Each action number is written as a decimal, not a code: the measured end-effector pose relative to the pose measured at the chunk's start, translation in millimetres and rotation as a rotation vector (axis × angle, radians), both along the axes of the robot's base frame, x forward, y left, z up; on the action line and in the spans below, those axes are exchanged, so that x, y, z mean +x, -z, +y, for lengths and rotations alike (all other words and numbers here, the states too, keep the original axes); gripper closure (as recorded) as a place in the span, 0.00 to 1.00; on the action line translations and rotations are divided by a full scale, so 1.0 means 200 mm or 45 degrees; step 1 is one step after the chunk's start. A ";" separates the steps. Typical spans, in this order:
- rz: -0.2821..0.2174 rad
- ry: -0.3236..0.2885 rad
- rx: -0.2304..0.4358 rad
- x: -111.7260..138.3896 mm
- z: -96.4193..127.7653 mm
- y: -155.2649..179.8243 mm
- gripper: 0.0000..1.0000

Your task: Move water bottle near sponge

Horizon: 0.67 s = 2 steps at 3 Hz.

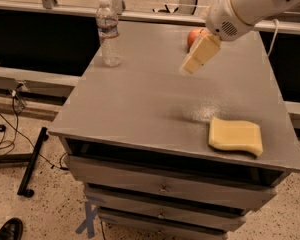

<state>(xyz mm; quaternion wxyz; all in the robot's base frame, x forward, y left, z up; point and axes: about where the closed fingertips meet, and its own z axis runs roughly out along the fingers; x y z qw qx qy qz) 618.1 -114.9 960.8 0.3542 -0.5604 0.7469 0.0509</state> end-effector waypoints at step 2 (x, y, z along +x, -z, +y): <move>0.025 -0.036 0.330 0.13 0.36 0.03 0.00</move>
Offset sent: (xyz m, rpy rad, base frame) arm 0.0634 0.1343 -0.0071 0.4828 0.0243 0.0265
